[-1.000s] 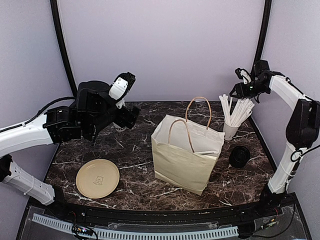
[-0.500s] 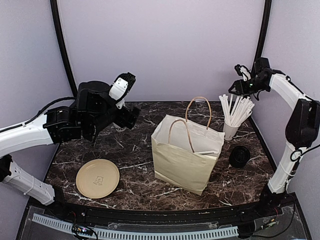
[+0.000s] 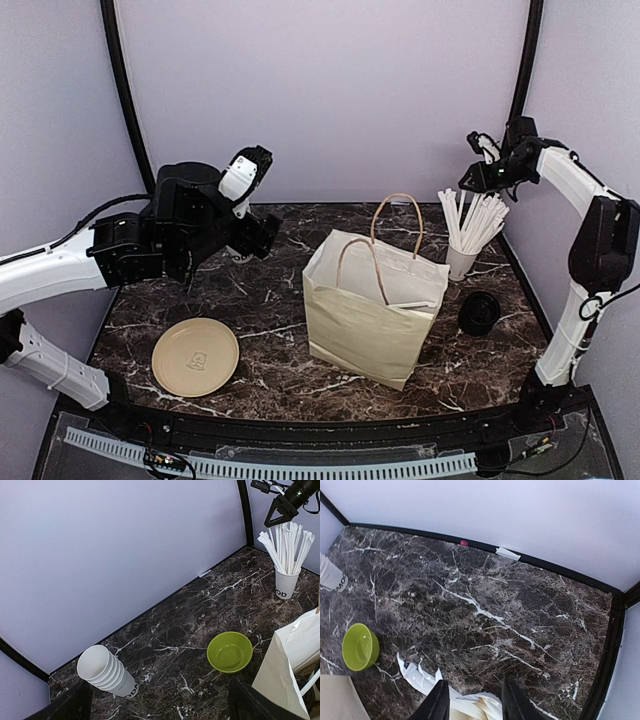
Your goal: Pack the takeout coffee
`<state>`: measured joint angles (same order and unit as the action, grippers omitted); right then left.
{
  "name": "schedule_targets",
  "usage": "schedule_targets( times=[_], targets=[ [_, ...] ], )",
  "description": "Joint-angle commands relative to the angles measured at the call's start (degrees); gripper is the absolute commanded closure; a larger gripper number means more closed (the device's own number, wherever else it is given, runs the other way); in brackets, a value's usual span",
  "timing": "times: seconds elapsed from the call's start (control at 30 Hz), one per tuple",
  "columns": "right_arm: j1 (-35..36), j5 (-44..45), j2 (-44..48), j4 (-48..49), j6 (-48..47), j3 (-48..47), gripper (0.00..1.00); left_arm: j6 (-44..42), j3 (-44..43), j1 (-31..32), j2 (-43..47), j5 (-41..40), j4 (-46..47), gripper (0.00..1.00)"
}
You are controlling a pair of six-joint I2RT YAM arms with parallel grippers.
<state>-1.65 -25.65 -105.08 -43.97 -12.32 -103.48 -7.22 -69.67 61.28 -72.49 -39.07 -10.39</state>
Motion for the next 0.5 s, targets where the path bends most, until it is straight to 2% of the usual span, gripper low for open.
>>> schedule_targets(
  times=[0.0, 0.13, 0.27, 0.47],
  targets=[
    [0.14, -0.72, -1.13, -1.08, -0.60, -1.62, 0.67, 0.80, 0.18, -0.02, 0.70, 0.10, -0.40, 0.03],
    [0.48, -0.56, -1.51, -1.75, -0.91, -2.16, 0.70, 0.81, 0.23, -0.02, 0.57, 0.05, -0.50, 0.03],
    [0.56, -0.29, -1.36, -2.13, -1.23, -2.64, 0.90, 0.57, 0.17, -0.02, 0.19, 0.12, -0.19, 0.03],
    [0.57, 0.15, 0.99, -2.33, -0.93, -4.55, 1.00, -0.07, -0.02, -0.02, -0.34, 0.16, 0.01, 0.03]
  ],
)
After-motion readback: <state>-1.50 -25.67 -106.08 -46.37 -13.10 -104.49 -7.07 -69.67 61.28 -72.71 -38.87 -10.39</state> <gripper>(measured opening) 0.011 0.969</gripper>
